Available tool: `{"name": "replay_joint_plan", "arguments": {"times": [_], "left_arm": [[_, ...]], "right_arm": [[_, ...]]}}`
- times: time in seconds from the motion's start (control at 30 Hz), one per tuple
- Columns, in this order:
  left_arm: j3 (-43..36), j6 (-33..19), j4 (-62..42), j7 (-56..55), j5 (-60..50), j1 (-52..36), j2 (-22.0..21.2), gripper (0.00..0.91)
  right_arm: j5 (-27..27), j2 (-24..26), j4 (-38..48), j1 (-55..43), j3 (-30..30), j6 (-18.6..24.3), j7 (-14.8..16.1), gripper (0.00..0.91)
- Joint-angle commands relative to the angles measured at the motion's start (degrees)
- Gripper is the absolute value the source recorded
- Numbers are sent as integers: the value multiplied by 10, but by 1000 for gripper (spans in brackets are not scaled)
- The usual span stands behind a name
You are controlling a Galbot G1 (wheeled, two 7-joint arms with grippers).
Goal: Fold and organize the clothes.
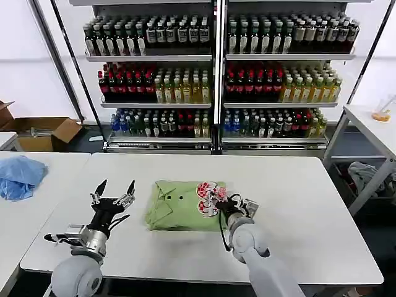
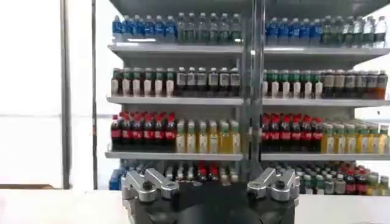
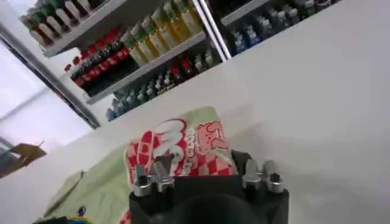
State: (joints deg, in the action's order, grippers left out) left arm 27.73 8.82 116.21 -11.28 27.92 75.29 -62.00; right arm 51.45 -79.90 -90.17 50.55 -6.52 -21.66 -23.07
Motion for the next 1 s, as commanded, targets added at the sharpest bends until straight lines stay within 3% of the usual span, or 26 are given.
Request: {"name": "replay_joint_plan", "arguments": {"times": [0.03, 0.5, 0.63, 0.67, 0.7, 0.73, 0.77, 0.83, 0.9, 1.0], "left_arm": [[36, -8, 19, -2, 2, 43, 12, 907], [37, -7, 20, -1, 12, 43, 15, 907], [33, -5, 19, -1, 10, 42, 14, 907], [31, -5, 18, -1, 8, 41, 13, 907], [30, -4, 17, -2, 5, 39, 13, 907], [29, -3, 17, -2, 4, 38, 13, 907], [27, -1, 16, -2, 2, 37, 13, 907], [26, 2, 17, -2, -2, 35, 13, 907], [24, 3, 18, -2, -8, 34, 12, 907], [20, 4, 19, -2, -20, 36, 9, 907]], "right_arm": [[15, -25, 56, -27, 12, 7, -8, 0], [-66, 75, 38, -35, -19, -9, 27, 0], [-103, 91, 25, -33, -28, -9, 53, 0], [-126, 95, 16, -30, -27, -7, 76, 0], [-147, 97, 9, -29, -26, -1, 85, 524], [-162, 101, 3, -27, -24, 10, 89, 907], [-223, 108, -11, -19, -21, 31, 97, 907], [-273, 116, -24, -8, -17, 69, 92, 907], [-358, 130, -43, 20, -25, 135, 91, 907], [-389, 143, -86, 76, -48, 189, 91, 907]]}}
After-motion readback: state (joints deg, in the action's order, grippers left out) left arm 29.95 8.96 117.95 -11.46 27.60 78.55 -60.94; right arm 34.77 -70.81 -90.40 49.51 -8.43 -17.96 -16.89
